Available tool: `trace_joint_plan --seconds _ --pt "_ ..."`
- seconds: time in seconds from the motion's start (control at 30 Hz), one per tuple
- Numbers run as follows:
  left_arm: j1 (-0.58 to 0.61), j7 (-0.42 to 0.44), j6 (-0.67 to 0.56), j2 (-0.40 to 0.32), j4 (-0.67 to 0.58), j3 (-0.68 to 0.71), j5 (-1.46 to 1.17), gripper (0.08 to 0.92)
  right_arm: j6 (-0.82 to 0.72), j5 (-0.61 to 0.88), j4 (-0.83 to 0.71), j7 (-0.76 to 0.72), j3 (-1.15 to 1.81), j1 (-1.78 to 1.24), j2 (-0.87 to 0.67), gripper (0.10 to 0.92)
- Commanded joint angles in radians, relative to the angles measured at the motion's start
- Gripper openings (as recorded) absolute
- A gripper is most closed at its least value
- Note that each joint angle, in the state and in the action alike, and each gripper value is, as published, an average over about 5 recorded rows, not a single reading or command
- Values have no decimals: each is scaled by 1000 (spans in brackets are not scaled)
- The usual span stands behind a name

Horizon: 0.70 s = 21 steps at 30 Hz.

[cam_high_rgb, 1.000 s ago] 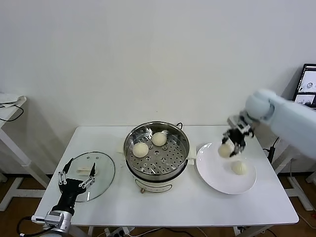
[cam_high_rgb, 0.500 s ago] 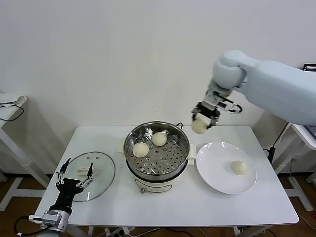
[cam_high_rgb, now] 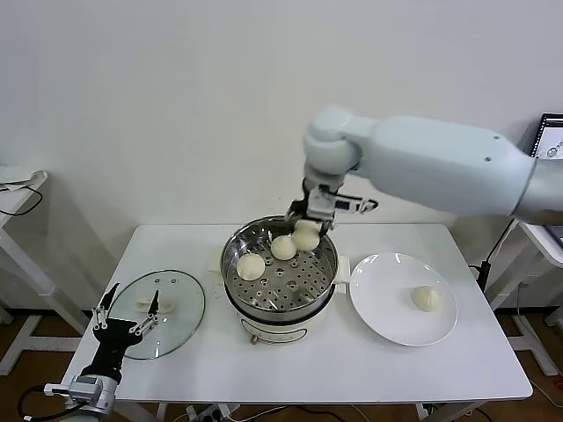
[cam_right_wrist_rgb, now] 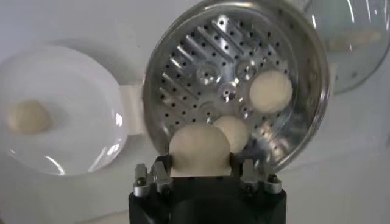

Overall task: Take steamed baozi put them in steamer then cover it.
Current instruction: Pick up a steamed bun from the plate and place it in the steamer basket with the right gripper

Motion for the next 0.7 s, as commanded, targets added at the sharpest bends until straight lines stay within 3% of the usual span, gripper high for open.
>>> trace_joint_plan --seconds 0.03,0.7 --pt "-2 1 0 2 4 -7 -3 823 44 -16 28 27 -20 -49 78 636" --pt "-4 5 0 3 12 -11 -6 823 12 -8 -46 20 -59 -144 165 636"
